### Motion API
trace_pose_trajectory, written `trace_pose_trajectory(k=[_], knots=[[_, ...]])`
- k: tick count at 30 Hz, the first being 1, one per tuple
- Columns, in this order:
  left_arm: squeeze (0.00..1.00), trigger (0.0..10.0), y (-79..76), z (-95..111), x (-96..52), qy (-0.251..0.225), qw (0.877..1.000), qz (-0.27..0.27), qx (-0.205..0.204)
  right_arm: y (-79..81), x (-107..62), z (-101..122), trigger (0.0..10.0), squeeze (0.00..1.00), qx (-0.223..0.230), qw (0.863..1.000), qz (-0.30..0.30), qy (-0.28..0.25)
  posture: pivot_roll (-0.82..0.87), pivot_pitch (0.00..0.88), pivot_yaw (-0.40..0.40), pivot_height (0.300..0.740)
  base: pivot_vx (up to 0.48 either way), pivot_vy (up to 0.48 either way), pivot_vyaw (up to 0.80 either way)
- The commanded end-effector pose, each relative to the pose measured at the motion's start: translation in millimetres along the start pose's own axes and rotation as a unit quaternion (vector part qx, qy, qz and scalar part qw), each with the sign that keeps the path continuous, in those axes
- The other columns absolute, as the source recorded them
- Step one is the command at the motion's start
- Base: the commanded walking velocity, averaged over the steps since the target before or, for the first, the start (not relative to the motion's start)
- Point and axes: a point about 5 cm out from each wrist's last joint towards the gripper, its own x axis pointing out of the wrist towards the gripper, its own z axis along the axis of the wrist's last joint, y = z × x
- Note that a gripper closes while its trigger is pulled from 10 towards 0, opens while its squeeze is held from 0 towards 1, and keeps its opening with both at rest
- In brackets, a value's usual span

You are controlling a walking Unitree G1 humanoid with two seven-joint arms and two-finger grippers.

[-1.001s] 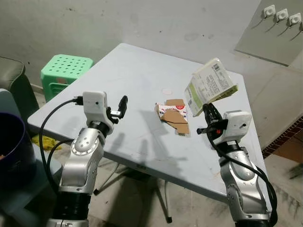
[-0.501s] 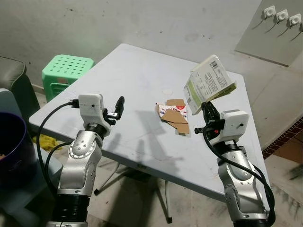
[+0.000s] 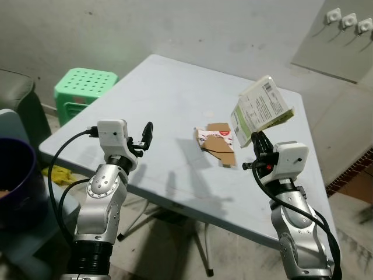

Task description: Picking trash to rubbish bin

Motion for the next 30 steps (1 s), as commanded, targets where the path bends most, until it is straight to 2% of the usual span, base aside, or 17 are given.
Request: trace_pose_trajectory(k=[1, 30], knots=[[0.0, 10.0, -3.7, 2.6, 3.7, -0.004, 1.0, -0.004, 0.001, -5.6, -1.0, -1.0, 10.0, 0.0, -0.008, 1.0, -0.008, 0.003, 0.02, 0.0, -0.107, 0.74, 0.0, 0.319, 0.0], [0.0, 10.0, -8.3, -1.1, 5.6, 0.003, 1.0, -0.019, 0.005, -2.5, -8.0, -5.1, 10.0, 0.0, -0.028, 0.999, 0.004, 0.017, 0.01, 0.0, -0.102, 0.74, 0.0, 0.347, 0.0]])
